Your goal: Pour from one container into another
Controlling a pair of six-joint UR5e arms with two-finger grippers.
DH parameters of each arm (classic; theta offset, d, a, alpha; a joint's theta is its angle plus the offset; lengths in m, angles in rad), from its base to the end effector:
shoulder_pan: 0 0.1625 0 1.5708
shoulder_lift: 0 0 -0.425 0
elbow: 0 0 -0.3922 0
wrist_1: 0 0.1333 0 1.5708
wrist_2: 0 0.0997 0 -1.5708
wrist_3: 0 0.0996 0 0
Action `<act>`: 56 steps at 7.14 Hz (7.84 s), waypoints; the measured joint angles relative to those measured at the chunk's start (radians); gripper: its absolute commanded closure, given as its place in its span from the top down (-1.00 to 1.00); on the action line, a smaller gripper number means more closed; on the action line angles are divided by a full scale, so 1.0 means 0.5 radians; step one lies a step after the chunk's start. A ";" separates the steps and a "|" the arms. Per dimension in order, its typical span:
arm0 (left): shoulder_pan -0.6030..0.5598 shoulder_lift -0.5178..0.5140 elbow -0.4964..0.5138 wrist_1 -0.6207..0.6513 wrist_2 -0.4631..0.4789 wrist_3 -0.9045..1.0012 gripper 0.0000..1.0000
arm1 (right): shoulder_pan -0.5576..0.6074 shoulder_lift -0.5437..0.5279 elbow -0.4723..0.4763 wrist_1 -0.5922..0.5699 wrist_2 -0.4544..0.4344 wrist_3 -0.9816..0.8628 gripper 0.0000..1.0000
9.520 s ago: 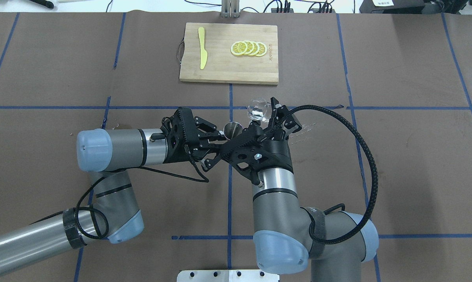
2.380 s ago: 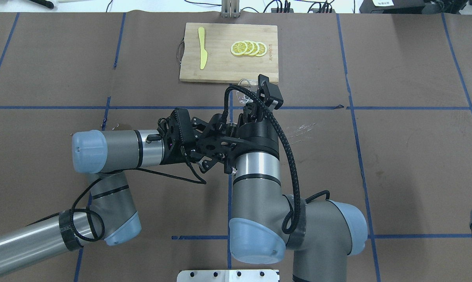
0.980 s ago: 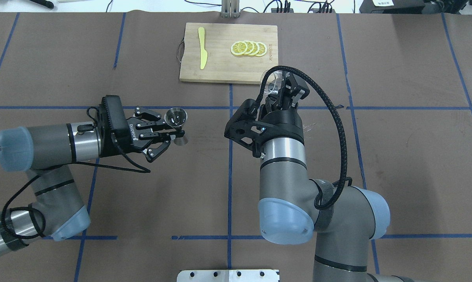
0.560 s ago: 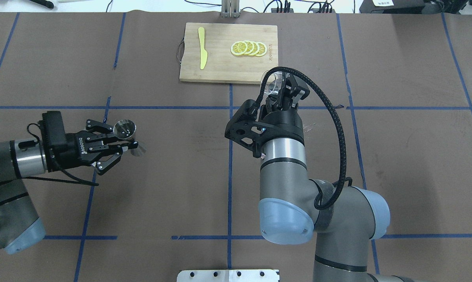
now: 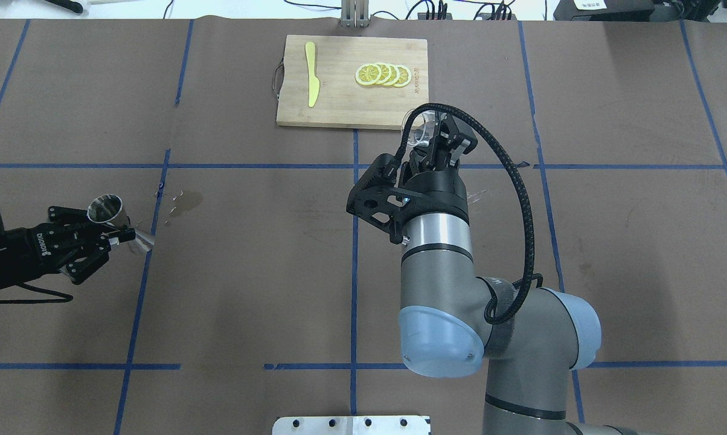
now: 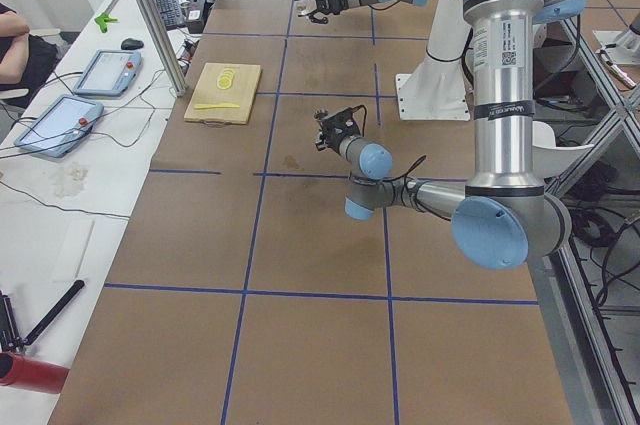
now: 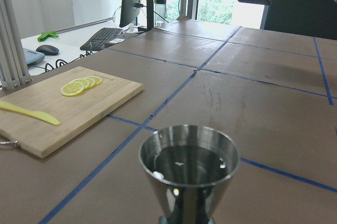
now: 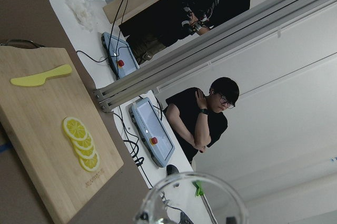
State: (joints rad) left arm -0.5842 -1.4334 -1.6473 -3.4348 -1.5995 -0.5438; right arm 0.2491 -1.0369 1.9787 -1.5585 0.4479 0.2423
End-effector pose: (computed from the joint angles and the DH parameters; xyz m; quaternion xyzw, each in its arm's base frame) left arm 0.2677 -0.3334 0.4874 0.5594 0.5496 0.1472 0.6027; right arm -0.4682 -0.3493 0.1548 0.6091 0.0617 -0.1767 0.7707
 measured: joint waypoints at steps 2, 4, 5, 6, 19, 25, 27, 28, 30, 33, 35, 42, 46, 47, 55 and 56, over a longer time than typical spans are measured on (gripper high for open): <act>0.016 0.118 0.003 -0.077 0.249 -0.144 -1.00 | 0.000 0.000 0.000 0.000 0.000 0.000 -1.00; 0.103 0.184 0.006 -0.114 0.480 -0.236 -1.00 | 0.001 0.000 0.000 0.000 0.000 0.000 -1.00; 0.232 0.199 0.009 -0.121 0.684 -0.284 -1.00 | 0.002 0.000 0.000 0.000 0.000 0.000 -1.00; 0.391 0.206 0.009 -0.124 0.915 -0.342 -1.00 | 0.002 0.000 0.000 0.000 0.000 0.000 -1.00; 0.843 0.066 0.200 -0.037 1.978 -0.257 -1.00 | -0.001 -0.021 0.003 0.000 -0.003 0.009 -1.00; 0.843 0.028 0.243 0.064 1.766 -0.263 -1.00 | 0.001 -0.031 0.003 0.000 -0.003 0.009 -1.00; 0.843 0.015 0.279 0.096 1.745 -0.279 -1.00 | 0.000 -0.042 0.005 0.000 -0.003 0.009 -1.00; 0.841 0.012 0.285 0.117 1.730 -0.282 -1.00 | -0.001 -0.047 0.006 0.001 -0.004 0.010 -1.00; 0.842 0.011 0.291 0.133 1.707 -0.284 -1.00 | -0.001 -0.061 0.008 0.003 -0.006 0.012 -1.00; 0.843 0.001 0.315 0.135 1.702 -0.285 -1.00 | -0.001 -0.074 0.009 0.003 -0.009 0.044 -1.00; 0.843 -0.007 0.318 0.135 1.700 -0.287 -1.00 | -0.001 -0.079 0.009 0.003 -0.009 0.049 -1.00; 0.845 -0.026 0.333 0.135 1.668 -0.284 -1.00 | -0.001 -0.082 0.009 0.003 -0.012 0.052 -1.00; 0.845 -0.029 0.339 0.133 1.654 -0.284 -1.00 | -0.001 -0.082 0.012 0.003 -0.015 0.051 -1.00; 0.845 -0.029 0.339 0.133 1.651 -0.284 -1.00 | -0.001 -0.081 0.012 0.003 -0.015 0.051 -1.00; 0.845 -0.029 0.355 0.130 1.646 -0.281 -0.88 | -0.001 -0.087 0.011 0.003 -0.015 0.052 -1.00; 0.845 -0.029 0.355 0.130 1.645 -0.279 -0.82 | -0.001 -0.089 0.016 0.003 -0.015 0.052 -1.00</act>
State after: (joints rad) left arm -0.1618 -1.4481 -1.4696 -3.3698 -0.7772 -0.6833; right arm 0.2485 -1.0815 1.9866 -1.5570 0.4402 0.2681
